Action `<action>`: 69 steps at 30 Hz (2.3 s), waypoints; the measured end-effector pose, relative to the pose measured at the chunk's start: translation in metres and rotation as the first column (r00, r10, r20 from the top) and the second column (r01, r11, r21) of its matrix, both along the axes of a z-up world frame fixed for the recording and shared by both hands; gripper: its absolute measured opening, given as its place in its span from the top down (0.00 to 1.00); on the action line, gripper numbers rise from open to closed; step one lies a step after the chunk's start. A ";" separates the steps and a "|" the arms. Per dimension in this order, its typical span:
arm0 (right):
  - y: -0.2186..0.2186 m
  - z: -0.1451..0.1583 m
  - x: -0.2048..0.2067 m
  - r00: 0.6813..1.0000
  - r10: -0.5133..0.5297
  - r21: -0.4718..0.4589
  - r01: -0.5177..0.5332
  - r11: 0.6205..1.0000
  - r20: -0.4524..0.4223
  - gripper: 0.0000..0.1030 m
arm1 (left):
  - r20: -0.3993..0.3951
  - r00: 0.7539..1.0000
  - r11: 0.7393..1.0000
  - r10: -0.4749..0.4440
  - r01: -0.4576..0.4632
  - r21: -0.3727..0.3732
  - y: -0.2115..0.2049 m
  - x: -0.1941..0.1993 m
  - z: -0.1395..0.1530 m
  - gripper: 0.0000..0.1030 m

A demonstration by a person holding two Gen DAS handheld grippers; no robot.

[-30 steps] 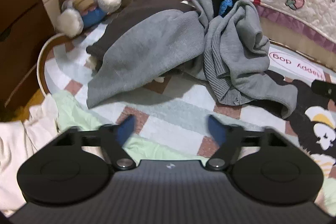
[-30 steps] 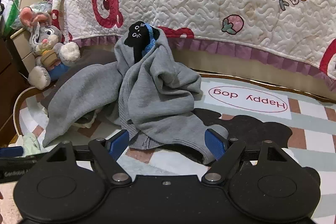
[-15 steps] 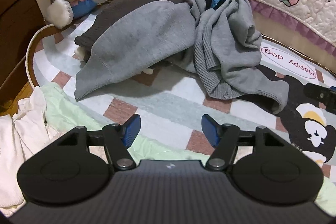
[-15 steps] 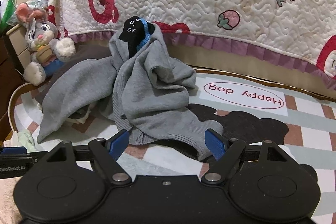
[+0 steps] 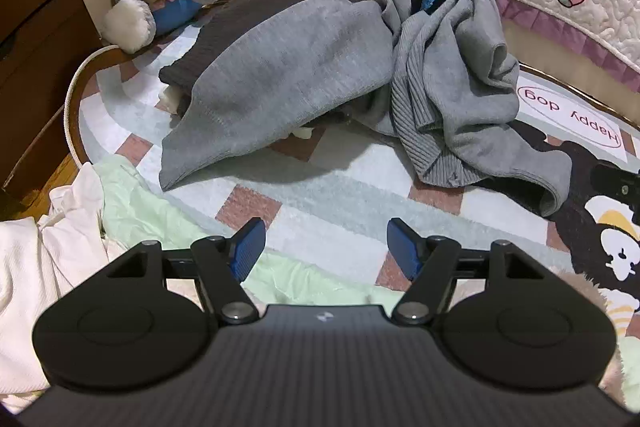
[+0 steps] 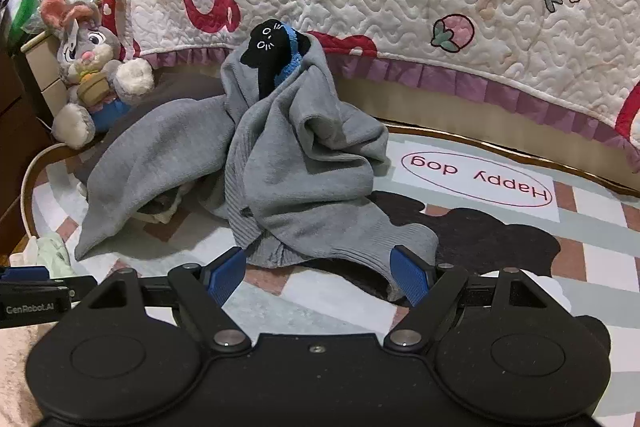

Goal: Fold clothes

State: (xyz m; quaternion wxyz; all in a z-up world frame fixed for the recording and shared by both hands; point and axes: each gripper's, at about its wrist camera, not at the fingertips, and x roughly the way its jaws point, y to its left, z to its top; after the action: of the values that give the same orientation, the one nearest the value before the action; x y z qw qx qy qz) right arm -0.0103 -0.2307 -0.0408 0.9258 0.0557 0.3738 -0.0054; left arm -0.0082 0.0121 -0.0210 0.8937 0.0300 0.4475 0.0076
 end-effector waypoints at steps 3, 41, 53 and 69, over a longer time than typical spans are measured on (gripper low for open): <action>0.000 -0.001 0.000 1.000 0.005 -0.004 -0.005 1.000 -0.001 0.19 | 0.005 1.000 1.000 0.000 0.000 0.010 -0.002 0.001 -0.002 0.35; 0.066 -0.129 0.195 0.986 0.165 -0.214 -0.169 0.962 -0.034 0.15 | 0.145 0.979 0.977 -0.141 0.161 -0.140 -0.004 0.166 -0.082 0.55; -0.001 -0.061 0.124 0.948 -0.142 -0.027 0.155 0.987 0.284 0.88 | 0.113 0.961 0.924 -0.254 0.275 -0.266 -0.013 0.164 -0.079 0.42; -0.099 0.015 0.031 0.858 -0.303 -0.258 0.431 0.865 0.415 0.89 | -0.070 0.941 0.913 -0.332 0.302 -0.275 -0.075 0.180 -0.129 0.24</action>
State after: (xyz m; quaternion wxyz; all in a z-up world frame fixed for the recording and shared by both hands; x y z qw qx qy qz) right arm 0.0206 -0.3296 -0.0259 0.9550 -0.0345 0.1726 -0.2388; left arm 0.1716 -0.0629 -0.1497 0.8518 -0.0149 0.4846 -0.1984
